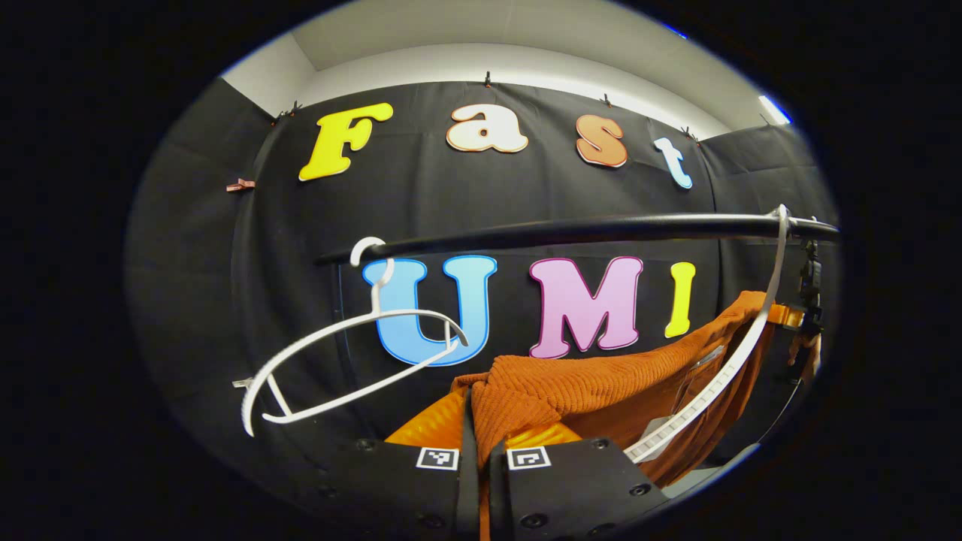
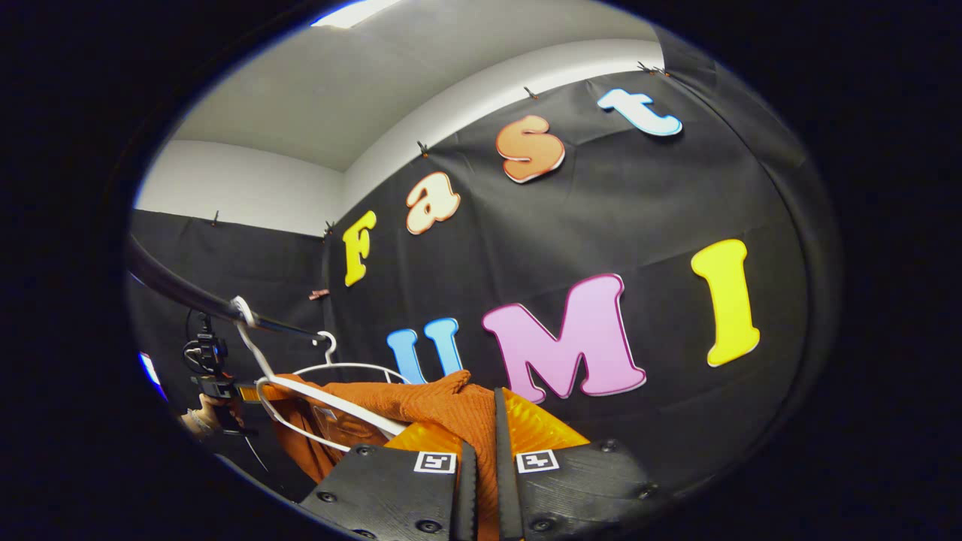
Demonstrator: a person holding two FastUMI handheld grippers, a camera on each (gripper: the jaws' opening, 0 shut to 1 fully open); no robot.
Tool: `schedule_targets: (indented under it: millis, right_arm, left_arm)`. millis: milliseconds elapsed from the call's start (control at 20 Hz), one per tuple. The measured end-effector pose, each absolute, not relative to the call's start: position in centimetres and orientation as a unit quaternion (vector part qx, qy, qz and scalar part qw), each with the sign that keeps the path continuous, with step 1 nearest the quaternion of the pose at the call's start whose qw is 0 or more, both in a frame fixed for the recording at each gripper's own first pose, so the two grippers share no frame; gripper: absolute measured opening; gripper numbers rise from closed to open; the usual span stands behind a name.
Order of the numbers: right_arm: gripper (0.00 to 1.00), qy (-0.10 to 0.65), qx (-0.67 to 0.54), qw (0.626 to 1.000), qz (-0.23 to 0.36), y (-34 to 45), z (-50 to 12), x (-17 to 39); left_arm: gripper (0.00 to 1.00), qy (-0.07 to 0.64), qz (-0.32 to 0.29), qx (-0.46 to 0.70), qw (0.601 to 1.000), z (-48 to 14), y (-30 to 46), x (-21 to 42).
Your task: Grasp the clothes on the hanger with both hands and then place them into the laundry hamper below.
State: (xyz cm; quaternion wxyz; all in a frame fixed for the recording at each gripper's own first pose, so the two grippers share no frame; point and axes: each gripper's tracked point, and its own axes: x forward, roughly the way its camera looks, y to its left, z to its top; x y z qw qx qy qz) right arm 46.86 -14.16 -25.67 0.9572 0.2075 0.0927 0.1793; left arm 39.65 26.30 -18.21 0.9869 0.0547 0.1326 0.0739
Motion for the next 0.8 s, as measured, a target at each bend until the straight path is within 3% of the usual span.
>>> schedule_targets:
  millis: [100,200,500,650,700,800]
  right_arm:
    - [0.10,0.094,0.243,0.948,0.182,-14.2,-25.8,46.3]
    - [0.14,0.090,0.274,0.939,0.187,-14.3,-25.5,46.3]
    - [0.14,0.089,0.251,0.949,0.169,-16.2,-25.8,49.3]
    - [0.14,0.110,0.271,0.943,0.158,-16.3,-28.8,50.0]
    - [0.19,0.127,0.264,0.944,0.152,-16.1,-30.8,49.8]
    - [0.14,0.167,0.234,0.947,0.142,-16.1,-35.0,48.6]
  left_arm:
    - [0.09,0.120,0.060,0.030,0.990,-18.2,26.0,39.6]
    - [0.10,0.119,0.034,0.013,0.992,-18.8,25.5,39.6]
    - [0.09,0.183,-0.048,0.010,0.982,-21.0,24.7,42.5]
    - [0.10,0.208,-0.050,-0.028,0.976,-23.8,25.1,44.7]
    - [0.10,0.213,-0.043,-0.036,0.975,-25.0,25.8,44.8]
    - [0.10,0.219,-0.022,-0.060,0.974,-27.8,26.4,44.3]
